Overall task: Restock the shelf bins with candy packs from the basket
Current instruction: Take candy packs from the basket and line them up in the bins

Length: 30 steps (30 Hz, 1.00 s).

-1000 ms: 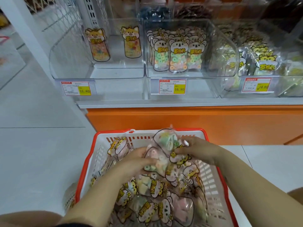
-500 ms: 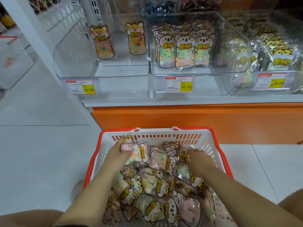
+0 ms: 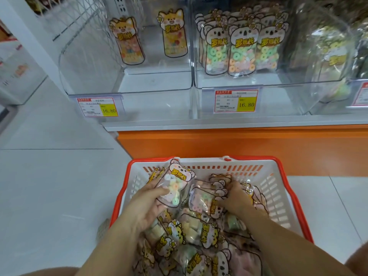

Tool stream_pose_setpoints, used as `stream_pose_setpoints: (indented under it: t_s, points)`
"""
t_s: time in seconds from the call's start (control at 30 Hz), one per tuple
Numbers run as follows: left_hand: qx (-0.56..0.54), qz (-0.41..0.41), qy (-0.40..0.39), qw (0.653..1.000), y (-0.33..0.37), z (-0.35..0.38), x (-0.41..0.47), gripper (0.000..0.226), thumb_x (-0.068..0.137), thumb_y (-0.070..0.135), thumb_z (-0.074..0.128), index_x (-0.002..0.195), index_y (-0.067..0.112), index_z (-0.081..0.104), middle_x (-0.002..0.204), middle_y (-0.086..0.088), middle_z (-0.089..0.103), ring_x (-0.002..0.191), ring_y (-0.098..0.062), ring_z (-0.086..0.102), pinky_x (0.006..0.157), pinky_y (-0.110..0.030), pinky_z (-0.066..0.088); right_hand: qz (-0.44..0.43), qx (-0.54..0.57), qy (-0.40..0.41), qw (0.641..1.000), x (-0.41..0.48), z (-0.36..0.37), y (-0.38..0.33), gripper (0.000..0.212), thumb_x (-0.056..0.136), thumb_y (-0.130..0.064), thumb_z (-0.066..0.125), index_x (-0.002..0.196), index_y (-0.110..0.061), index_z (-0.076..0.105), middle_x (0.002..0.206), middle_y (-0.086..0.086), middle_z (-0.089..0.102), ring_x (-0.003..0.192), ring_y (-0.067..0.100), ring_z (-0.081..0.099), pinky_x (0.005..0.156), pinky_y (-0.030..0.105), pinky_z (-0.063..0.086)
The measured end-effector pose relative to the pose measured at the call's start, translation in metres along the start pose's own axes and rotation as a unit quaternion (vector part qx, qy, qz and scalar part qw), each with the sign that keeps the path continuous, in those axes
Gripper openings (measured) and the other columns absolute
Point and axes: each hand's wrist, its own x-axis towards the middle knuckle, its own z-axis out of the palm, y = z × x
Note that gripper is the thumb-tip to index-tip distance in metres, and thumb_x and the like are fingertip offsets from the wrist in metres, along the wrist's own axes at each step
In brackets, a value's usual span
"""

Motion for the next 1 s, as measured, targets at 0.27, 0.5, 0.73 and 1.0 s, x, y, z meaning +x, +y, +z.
stream_pose_setpoints:
  t_s: [0.27, 0.5, 0.73, 1.0]
  points:
    - [-0.098, 0.002, -0.070, 0.993, 0.002, 0.010, 0.002, 0.055, 0.083, -0.008, 0.053, 0.136, 0.004, 0.054, 0.127, -0.025, 0.065, 0.116, -0.039, 0.062, 0.090, -0.047, 0.056, -0.151, 0.015, 0.079, 0.985, -0.027, -0.022, -0.005, 0.023, 0.085, -0.014, 0.073, 0.095, -0.029, 0.060, 0.083, -0.014, 0.064, 0.082, 0.010, 0.064, 0.065, 0.015, 0.044]
    - [-0.114, 0.035, -0.106, 0.987, 0.013, 0.013, -0.022, 0.049, 0.090, 0.020, 0.060, 0.135, 0.001, 0.056, 0.128, -0.027, 0.064, 0.111, -0.038, 0.067, 0.083, -0.050, 0.060, -0.254, 0.052, 0.080, 0.963, -0.081, -0.113, -0.045, 0.024, 0.093, -0.009, 0.065, 0.088, -0.031, 0.072, 0.091, -0.014, 0.069, 0.079, 0.003, 0.064, 0.065, 0.009, 0.050]
    - [0.027, 0.102, -0.109, 0.988, 0.020, 0.027, -0.044, 0.041, 0.094, 0.004, 0.063, 0.134, 0.008, 0.052, 0.124, -0.024, 0.066, 0.102, -0.030, 0.071, 0.089, -0.049, 0.056, -0.316, 0.103, 0.031, 0.943, -0.166, -0.195, -0.076, 0.013, 0.092, -0.014, 0.069, 0.093, -0.025, 0.075, 0.076, -0.006, 0.072, 0.070, 0.010, 0.062, 0.072, 0.026, 0.050]
    - [0.063, 0.044, -0.208, 0.975, 0.006, 0.086, -0.094, 0.045, 0.098, 0.028, 0.057, 0.137, 0.005, 0.056, 0.130, -0.026, 0.063, 0.107, -0.038, 0.063, 0.091, -0.058, 0.055, -0.240, 0.421, 0.019, 0.875, -0.192, -0.201, -0.089, 0.016, 0.095, 0.004, 0.056, 0.090, -0.009, 0.064, 0.060, 0.002, 0.064, 0.051, 0.015, 0.059, 0.044, 0.022, 0.044]
